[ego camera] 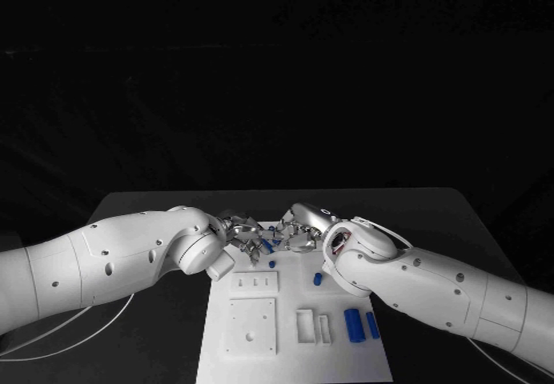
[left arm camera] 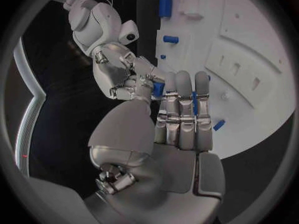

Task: Assemble the parts on the task board

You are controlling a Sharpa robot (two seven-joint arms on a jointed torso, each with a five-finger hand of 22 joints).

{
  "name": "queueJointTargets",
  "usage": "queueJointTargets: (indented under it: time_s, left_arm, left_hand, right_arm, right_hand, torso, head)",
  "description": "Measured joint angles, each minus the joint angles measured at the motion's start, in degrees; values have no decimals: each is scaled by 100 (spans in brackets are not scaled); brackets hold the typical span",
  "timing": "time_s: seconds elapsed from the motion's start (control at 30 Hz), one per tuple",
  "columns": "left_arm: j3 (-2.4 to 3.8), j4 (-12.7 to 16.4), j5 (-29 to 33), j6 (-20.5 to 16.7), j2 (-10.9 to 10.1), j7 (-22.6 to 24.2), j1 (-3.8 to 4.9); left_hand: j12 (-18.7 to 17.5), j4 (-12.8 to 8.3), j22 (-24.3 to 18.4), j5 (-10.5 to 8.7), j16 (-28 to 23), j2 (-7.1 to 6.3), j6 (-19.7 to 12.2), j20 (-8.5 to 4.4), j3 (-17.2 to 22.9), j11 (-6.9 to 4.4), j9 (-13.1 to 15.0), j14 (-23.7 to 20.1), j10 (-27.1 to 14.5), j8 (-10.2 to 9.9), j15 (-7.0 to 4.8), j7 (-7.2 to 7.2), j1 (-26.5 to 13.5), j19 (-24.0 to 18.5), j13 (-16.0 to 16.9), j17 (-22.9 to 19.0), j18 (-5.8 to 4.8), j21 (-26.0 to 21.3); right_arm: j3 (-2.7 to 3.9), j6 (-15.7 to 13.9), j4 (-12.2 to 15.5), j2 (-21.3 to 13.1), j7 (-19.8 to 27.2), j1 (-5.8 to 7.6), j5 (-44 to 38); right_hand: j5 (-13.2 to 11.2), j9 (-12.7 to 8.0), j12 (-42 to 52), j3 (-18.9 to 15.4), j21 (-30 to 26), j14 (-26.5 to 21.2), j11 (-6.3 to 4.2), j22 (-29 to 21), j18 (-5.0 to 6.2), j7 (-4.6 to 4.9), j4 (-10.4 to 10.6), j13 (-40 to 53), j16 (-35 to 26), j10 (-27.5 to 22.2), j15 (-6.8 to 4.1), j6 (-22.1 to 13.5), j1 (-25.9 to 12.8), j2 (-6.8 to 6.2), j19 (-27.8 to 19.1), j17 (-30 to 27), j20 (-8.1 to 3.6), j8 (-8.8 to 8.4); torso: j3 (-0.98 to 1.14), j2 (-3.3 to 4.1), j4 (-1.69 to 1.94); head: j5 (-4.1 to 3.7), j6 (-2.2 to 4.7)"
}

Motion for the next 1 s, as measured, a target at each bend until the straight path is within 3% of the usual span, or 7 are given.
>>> queueJointTargets:
  time_s: [0.23,0.3,0.4,0.57,0.8,1.0]
  left_arm:
    - [3,-1,17,48,0,-8,1]
    - [3,-4,23,61,0,-12,1]
    - [3,-8,32,86,-1,-23,1]
    - [2,-13,45,130,-6,-46,2]
    - [3,-19,55,201,-16,-68,4]
    - [3,-18,58,268,-31,-83,5]
  left_hand:
    - [0,-387,98,618,48,0,20,-31,324,-42,77,10,0,22,-10,21,46,-31,-47,38,1,57]
    - [44,-387,144,698,97,0,20,-52,324,-56,77,14,-10,23,-38,21,45,-52,-44,73,0,91]
    - [157,-388,224,710,200,49,-6,-61,325,-98,77,-5,-7,26,-57,-4,-14,-61,-13,140,1,153]
    - [322,-631,318,720,357,-7,-33,-82,624,-109,77,-26,1,31,-78,-32,-236,-82,79,240,0,196]
    - [647,-618,459,585,719,-17,-34,-145,716,-167,77,-57,0,34,-148,-33,-245,-102,289,404,0,286]
    - [1151,-526,732,564,1236,9,-48,-236,803,-231,77,-133,-4,34,-235,-47,-346,-132,657,574,0,544]
  right_arm:
    - [-5,19,1,1,-1,-2,-2]
    - [-6,22,0,1,-1,-2,-2]
    - [-7,27,0,2,-1,-2,-2]
    - [-11,35,1,5,0,-2,-2]
    - [-14,54,4,7,6,-4,1]
    - [-15,66,4,9,14,-5,7]
  right_hand:
    - [-1,2,0,-1,0,0,0,0,0,6,-1,0,0,0,0,10,15,-15,0,0,0,-19]
    - [-1,2,0,-1,0,0,0,0,0,-4,-1,0,0,0,0,19,15,-15,0,0,0,-19]
    - [-2,3,0,-1,0,0,0,1,0,-6,-1,-1,0,0,0,21,15,-15,0,0,0,-21]
    - [-6,3,0,-2,0,0,0,5,0,-13,-2,-1,0,0,0,27,15,-15,0,-1,0,6]
    - [-6,3,0,0,0,0,0,4,0,-14,1,-1,0,0,0,27,15,-16,0,-1,0,6]
    - [-7,3,0,8,0,0,0,4,0,-15,8,-1,0,0,1,28,15,-16,0,-1,0,6]
  torso:
    - [-3,0,-2]
    - [-3,0,-2]
    - [-2,0,-2]
    - [0,0,-2]
    - [2,2,-2]
    - [2,5,-2]
  head:
    - [-4,-6]
    - [-5,-8]
    - [-8,-12]
    - [-12,-14]
    - [-18,-23]
    - [-21,-36]
